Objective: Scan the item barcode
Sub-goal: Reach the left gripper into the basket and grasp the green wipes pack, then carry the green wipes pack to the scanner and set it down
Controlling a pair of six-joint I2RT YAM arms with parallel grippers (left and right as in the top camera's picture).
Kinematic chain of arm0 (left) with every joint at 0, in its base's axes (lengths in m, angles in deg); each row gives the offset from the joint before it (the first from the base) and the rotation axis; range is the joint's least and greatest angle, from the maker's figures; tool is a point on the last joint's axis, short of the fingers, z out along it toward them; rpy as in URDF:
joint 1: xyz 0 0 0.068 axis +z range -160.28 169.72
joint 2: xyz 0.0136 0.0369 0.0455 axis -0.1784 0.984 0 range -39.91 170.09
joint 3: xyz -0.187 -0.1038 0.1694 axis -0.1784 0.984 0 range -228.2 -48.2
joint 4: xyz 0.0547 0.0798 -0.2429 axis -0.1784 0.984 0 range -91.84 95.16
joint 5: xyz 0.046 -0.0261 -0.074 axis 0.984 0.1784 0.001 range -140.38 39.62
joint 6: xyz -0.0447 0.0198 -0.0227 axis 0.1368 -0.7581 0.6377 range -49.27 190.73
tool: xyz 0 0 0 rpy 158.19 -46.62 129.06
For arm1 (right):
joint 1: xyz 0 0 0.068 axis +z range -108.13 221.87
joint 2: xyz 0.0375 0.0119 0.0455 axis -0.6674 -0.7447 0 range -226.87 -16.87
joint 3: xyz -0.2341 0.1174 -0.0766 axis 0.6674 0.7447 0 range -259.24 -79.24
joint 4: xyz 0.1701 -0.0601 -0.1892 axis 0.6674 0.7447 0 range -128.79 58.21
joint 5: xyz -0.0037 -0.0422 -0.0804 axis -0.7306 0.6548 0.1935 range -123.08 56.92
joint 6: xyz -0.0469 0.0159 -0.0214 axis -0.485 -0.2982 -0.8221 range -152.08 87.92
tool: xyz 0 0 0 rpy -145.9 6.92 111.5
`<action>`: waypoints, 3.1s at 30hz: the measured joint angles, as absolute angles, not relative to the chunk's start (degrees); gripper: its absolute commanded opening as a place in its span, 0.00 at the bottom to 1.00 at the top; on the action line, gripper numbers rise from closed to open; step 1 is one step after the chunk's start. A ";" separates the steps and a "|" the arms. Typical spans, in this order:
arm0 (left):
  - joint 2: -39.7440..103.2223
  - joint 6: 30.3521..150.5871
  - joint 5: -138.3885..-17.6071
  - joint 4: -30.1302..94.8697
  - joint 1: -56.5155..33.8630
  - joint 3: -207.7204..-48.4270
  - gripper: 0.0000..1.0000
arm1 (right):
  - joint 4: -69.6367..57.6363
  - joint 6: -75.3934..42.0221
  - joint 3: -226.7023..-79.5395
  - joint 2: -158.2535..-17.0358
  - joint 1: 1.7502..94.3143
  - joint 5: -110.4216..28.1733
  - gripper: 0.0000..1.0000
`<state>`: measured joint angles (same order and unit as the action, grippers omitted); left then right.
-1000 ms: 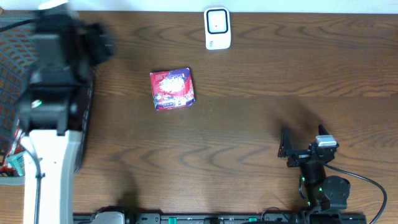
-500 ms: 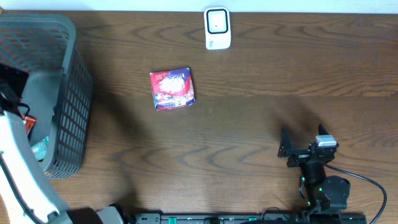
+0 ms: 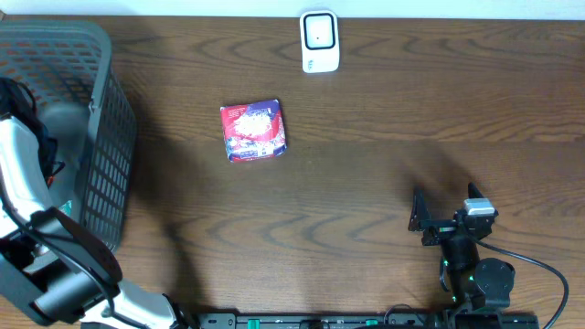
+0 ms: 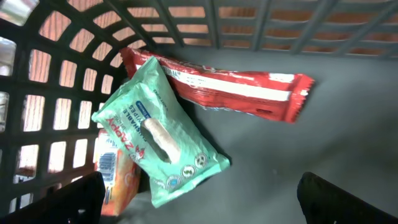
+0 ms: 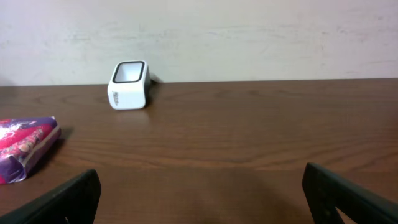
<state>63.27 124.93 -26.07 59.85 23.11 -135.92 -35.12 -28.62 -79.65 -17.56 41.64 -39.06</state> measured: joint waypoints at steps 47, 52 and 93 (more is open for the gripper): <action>63.73 121.47 -35.46 49.58 26.80 -127.94 0.08 | -35.12 -28.62 -79.65 -17.56 41.64 -39.06 0.99; 49.34 112.10 -49.04 42.13 26.78 -129.87 0.08 | -35.15 -28.62 -79.65 -17.56 41.64 -39.08 0.99; 45.37 83.95 -85.04 30.98 -20.58 -130.39 0.07 | -35.12 -28.62 -79.65 -17.56 41.64 -39.06 0.99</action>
<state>45.37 83.95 -85.04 30.98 -20.58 -130.39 -35.12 -28.62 -79.65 -17.56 41.64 -39.06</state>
